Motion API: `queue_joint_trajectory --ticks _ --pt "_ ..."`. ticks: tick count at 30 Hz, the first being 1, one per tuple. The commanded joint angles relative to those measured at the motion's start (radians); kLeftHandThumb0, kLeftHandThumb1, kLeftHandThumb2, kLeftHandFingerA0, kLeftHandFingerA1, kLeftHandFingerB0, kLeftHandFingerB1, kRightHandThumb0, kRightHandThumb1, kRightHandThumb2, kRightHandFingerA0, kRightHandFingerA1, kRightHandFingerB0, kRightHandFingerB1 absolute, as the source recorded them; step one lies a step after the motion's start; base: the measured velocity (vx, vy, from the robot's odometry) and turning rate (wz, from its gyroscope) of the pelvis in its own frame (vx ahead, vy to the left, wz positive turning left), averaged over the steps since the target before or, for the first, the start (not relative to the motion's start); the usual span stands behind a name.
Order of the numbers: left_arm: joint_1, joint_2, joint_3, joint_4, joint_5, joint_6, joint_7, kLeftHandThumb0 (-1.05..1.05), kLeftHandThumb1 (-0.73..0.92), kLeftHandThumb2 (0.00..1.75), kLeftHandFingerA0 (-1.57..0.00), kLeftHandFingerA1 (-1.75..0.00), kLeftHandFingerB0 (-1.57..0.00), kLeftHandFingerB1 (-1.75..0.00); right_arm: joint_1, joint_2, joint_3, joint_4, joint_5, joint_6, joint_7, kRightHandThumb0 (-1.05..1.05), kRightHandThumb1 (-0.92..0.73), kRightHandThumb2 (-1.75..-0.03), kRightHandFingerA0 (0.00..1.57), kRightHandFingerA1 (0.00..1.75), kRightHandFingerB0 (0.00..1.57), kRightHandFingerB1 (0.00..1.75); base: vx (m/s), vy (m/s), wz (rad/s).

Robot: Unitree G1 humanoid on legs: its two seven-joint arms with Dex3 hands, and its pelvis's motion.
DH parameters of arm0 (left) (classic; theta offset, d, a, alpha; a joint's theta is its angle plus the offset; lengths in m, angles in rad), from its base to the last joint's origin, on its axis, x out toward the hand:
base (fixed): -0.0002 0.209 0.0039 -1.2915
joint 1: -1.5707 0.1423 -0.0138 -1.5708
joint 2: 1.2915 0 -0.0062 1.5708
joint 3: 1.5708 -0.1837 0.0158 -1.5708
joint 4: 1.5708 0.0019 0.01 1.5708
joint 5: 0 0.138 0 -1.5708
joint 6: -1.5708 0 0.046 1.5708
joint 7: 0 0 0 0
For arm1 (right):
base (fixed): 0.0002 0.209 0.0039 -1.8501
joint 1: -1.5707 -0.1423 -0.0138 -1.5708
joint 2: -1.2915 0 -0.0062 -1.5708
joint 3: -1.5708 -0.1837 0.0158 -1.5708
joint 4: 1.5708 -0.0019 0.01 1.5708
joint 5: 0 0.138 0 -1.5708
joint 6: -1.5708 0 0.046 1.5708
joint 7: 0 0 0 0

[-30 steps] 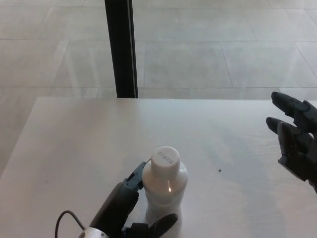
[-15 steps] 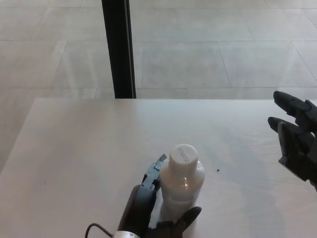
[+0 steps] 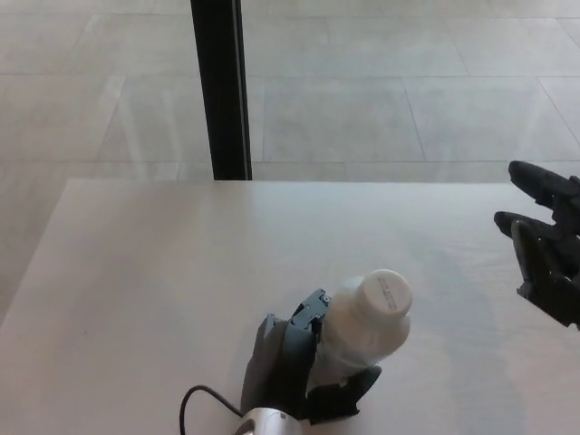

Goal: The robot uses its left hand to to lift the bottle kept on the middle of the desk and tilts it towards its right hand. It then uses its right hand to rotate its cap to open it and places the bottle and cap back on the desk

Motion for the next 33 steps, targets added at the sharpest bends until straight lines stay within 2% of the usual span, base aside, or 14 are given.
queue_joint_trajectory --ticks 1,4,5,6,19,21,22,24,26,27,29,30,31,33 --pt "0.034 -0.128 0.009 0.093 0.014 -0.051 0.172 -0.03 0.71 1.21 -0.87 -1.75 -0.71 -1.75 -0.029 0.042 -0.065 -0.017 -0.002 -0.015 -0.099 -0.59 -0.78 -0.63 0.67 0.67 0.5 0.37 0.0 0.0 0.0" --pt "0.047 -0.116 0.018 0.099 -0.02 -0.107 0.17 -0.03 0.67 1.27 -0.86 -1.75 -0.71 -1.75 -0.011 0.053 -0.063 -0.026 0.0 -0.006 -0.088 -0.53 -0.75 -0.63 0.74 0.76 0.52 0.4 0.0 0.0 0.0" --pt "0.046 -0.113 0.026 0.103 -0.029 -0.115 0.168 -0.05 0.67 1.29 -0.87 -1.75 -0.72 -1.75 -0.004 0.052 -0.06 -0.024 0.008 -0.006 -0.073 -0.5 -0.58 -1.0 0.8 0.86 0.44 0.58 0.0 0.0 0.0" --pt "0.046 -0.111 0.033 0.094 -0.039 -0.1 0.157 -0.06 0.68 1.27 -0.86 -1.75 -0.71 -1.75 -0.001 0.054 -0.056 -0.021 0.008 -0.011 -0.065 -0.53 -0.72 -0.62 0.81 0.83 0.55 0.43 0.0 0.0 0.0" --pt "0.047 -0.105 0.143 0.006 -0.14 0.048 0.109 -0.05 0.65 1.27 -0.91 -1.75 -0.61 -1.75 0.147 -0.005 0.064 -0.051 -0.009 -0.105 0.078 -0.47 -0.67 -0.6 0.82 0.96 0.46 0.41 0.0 0.0 0.0" --pt "0.038 -0.096 0.151 -0.015 -0.142 0.104 0.093 -0.07 0.66 1.19 -0.92 -1.75 -0.62 -1.69 0.172 -0.02 0.107 -0.055 -0.034 -0.124 0.093 -0.48 -0.63 -0.58 0.81 0.92 0.47 0.39 0.0 0.0 0.0" --pt "0.04 -0.095 0.153 -0.025 -0.146 0.122 0.086 -0.18 0.63 1.17 -1.22 -1.53 -0.86 -1.27 0.184 -0.023 0.126 -0.064 -0.033 -0.116 0.101 -0.47 -0.62 -0.58 0.8 0.91 0.46 0.38 0.0 0.0 0.0" --pt "0.031 -0.083 0.148 -0.037 -0.144 0.158 0.068 -0.16 0.62 1.19 -1.24 -1.55 -0.89 -1.3 0.188 -0.028 0.156 -0.072 -0.031 -0.112 0.115 -0.48 -0.6 -0.58 0.79 0.87 0.47 0.38 0.0 0.0 0.0" --pt "0.017 -0.079 0.145 -0.052 -0.14 0.216 0.057 -0.18 0.63 1.15 -1.18 -1.51 -0.82 -1.25 0.183 -0.056 0.196 -0.078 -0.084 -0.125 0.118 -0.62 -0.5 -0.9 0.8 0.87 0.38 0.52 0.0 0.0 0.0" --pt "0.008 -0.069 0.138 -0.055 -0.136 0.229 0.042 -0.07 0.67 1.14 -0.89 -1.75 -0.66 -1.46 0.178 -0.064 0.212 -0.086 -0.097 -0.115 0.12 -0.57 -0.59 -0.6 0.78 0.85 0.45 0.36 0.0 0.0 0.0" --pt "-0.004 -0.061 0.132 -0.059 -0.132 0.254 0.031 -0.07 0.68 1.13 -0.89 -1.75 -0.65 -1.46 0.171 -0.071 0.225 -0.087 -0.106 -0.118 0.12 -0.57 -0.58 -0.59 0.78 0.85 0.45 0.36 0.0 0.0 0.0" --pt "-0.018 -0.053 0.124 -0.061 -0.121 0.283 0.02 -0.14 0.63 1.13 -1.22 -1.55 -0.82 -1.26 0.159 -0.074 0.239 -0.087 -0.119 -0.123 0.119 -0.54 -0.59 -0.58 0.79 0.87 0.45 0.36 0.0 0.0 0.0" --pt "-0.031 -0.043 0.113 -0.066 -0.107 0.316 0.009 -0.08 0.7 1.03 -0.88 -1.75 -0.63 -1.41 0.14 -0.076 0.252 -0.079 -0.13 -0.134 0.119 -0.57 -0.46 -0.88 0.76 0.9 0.39 0.53 0.0 0.0 0.0" --pt "-0.037 -0.034 0.095 -0.069 -0.09 0.342 0.003 -0.1 0.7 0.92 -0.86 -1.75 -0.56 -1.44 0.124 -0.077 0.268 -0.085 -0.147 -0.123 0.112 -0.57 -0.58 -0.58 0.75 0.94 0.47 0.39 0.0 0.0 0.0"
